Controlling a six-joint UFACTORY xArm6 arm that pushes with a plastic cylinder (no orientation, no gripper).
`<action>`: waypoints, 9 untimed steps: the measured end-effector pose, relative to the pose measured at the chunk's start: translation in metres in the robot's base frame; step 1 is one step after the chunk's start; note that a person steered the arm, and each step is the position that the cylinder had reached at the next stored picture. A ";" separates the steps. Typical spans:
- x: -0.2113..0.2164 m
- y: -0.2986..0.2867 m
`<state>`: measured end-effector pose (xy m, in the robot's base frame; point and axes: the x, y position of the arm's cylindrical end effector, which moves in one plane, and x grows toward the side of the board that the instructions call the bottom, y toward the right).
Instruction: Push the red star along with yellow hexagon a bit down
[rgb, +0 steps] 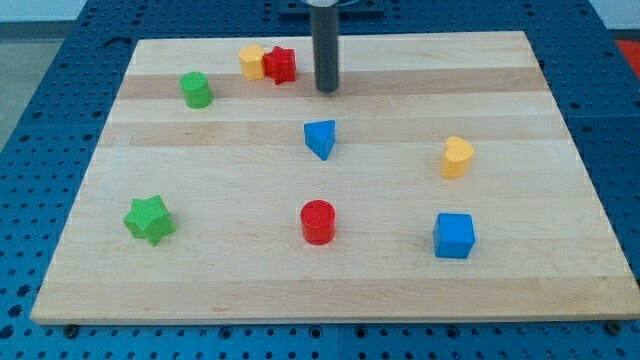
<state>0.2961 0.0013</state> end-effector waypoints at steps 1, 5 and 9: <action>-0.052 0.000; -0.077 -0.054; -0.028 -0.112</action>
<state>0.2680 -0.1108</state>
